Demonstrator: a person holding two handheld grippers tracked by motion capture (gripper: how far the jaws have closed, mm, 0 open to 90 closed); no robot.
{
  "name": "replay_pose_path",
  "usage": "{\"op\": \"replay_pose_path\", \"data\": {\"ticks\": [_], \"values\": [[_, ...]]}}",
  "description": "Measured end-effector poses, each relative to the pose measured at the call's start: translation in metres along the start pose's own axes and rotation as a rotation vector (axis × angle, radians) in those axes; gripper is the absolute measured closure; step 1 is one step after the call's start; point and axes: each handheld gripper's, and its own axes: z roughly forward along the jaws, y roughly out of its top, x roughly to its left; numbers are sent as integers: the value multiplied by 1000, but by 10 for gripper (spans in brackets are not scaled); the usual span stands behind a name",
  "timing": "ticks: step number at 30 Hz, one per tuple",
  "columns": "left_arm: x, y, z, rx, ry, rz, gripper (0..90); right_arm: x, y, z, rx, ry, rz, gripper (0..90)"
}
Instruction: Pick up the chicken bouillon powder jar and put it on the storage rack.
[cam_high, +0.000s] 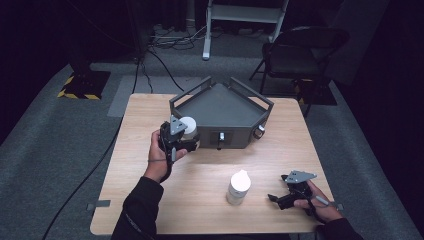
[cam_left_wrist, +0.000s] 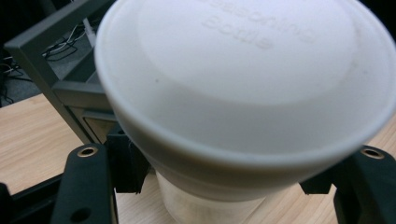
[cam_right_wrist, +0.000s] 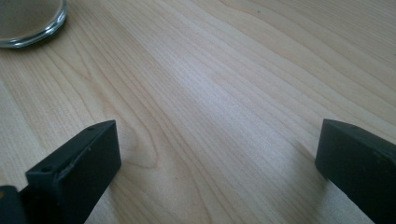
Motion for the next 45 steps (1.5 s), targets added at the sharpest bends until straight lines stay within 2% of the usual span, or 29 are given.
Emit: {"op": "replay_pose_path", "data": {"ticks": [5, 10, 25, 33, 40, 45], "values": [[0, 9, -4, -9, -9, -8, 321, 0, 0, 0, 0, 0, 0, 0], [-4, 26, -8, -9, 0, 6, 322, 0, 0, 0, 0, 0, 1, 0], [-1, 61, -4, -20, -8, 24, 322, 0, 0, 0, 0, 0, 0, 0], [-4, 78, 7, -31, 2, 23, 323, 0, 0, 0, 0, 0, 0, 0], [-6, 90, 28, -22, 27, 8, 323, 0, 0, 0, 0, 0, 1, 0], [-4, 92, 40, -19, 42, -8, 323, 0, 0, 0, 0, 0, 0, 0]]}}
